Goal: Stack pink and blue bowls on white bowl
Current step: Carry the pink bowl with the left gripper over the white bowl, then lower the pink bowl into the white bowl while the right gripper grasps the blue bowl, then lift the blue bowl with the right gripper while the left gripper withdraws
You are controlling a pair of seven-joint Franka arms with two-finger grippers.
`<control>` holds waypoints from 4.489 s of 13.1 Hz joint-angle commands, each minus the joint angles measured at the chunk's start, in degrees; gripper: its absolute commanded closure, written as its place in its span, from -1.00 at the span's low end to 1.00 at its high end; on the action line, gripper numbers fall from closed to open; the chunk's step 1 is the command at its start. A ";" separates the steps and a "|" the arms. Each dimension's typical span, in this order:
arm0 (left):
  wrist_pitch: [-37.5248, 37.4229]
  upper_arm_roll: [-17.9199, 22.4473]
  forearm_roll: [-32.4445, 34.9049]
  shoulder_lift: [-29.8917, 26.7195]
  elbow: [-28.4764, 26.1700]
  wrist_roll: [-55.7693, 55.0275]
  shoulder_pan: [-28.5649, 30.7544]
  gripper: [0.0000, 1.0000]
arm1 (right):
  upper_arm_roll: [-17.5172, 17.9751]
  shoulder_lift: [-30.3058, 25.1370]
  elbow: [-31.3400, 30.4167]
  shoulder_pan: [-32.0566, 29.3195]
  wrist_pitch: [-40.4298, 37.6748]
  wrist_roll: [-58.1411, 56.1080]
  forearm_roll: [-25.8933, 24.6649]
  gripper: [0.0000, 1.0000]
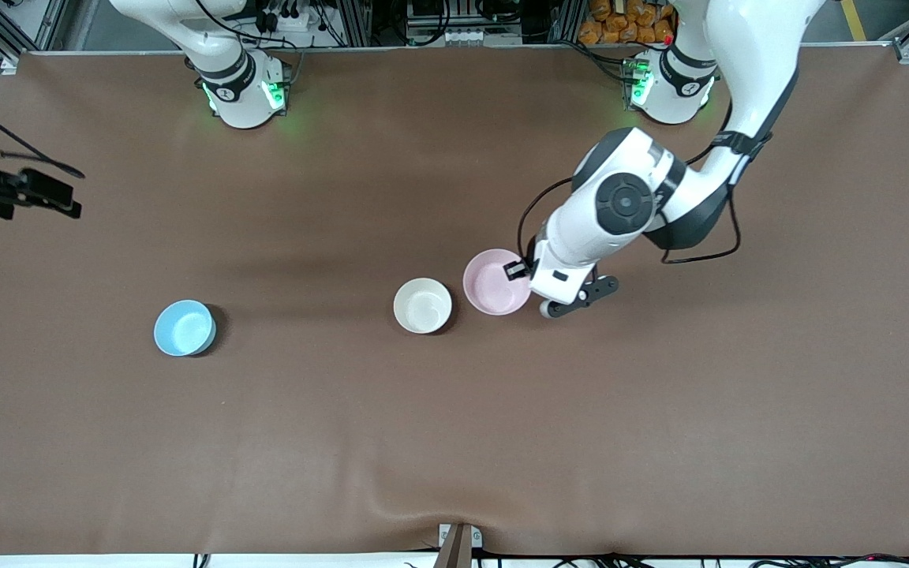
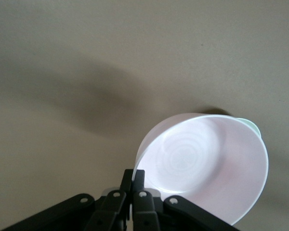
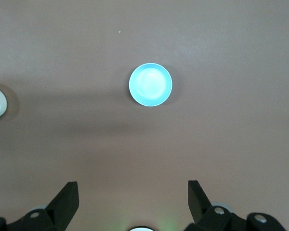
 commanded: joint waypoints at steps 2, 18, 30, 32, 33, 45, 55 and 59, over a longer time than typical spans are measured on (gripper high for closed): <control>0.71 0.64 3.55 5.28 5.86 -7.20 -4.91 1.00 | 0.16 3.00 1.65 -1.79 1.88 -0.46 -0.31 -1.00; 17.68 12.23 6.45 15.93 10.53 -14.77 -21.87 1.00 | 0.42 25.68 -2.82 0.49 15.85 -22.25 2.76 -1.00; 14.62 12.85 6.81 15.06 11.75 -15.91 -23.55 -1.00 | 0.42 24.98 -17.43 -1.27 36.51 -30.95 2.68 -1.00; 8.39 12.76 6.89 12.42 14.56 -15.57 -22.50 -1.00 | 0.42 25.24 -16.55 -1.45 36.77 -31.91 2.68 -1.00; 6.45 12.68 6.98 11.45 15.35 -15.48 -21.71 -1.00 | 0.42 25.59 -15.50 -1.79 36.86 -33.58 2.59 -1.00; -12.19 11.80 5.41 -4.63 15.28 11.67 -4.75 -1.00 | 0.42 33.77 -7.93 -5.31 37.04 -47.48 2.94 -0.03; -23.79 11.89 4.35 -12.54 15.19 30.37 5.00 -1.00 | 0.51 33.16 -7.76 -6.37 28.44 -59.70 17.00 1.00; -28.11 11.89 3.11 -15.62 14.84 37.85 9.66 -1.00 | 0.60 31.93 -6.44 -4.71 17.38 -59.43 26.04 1.00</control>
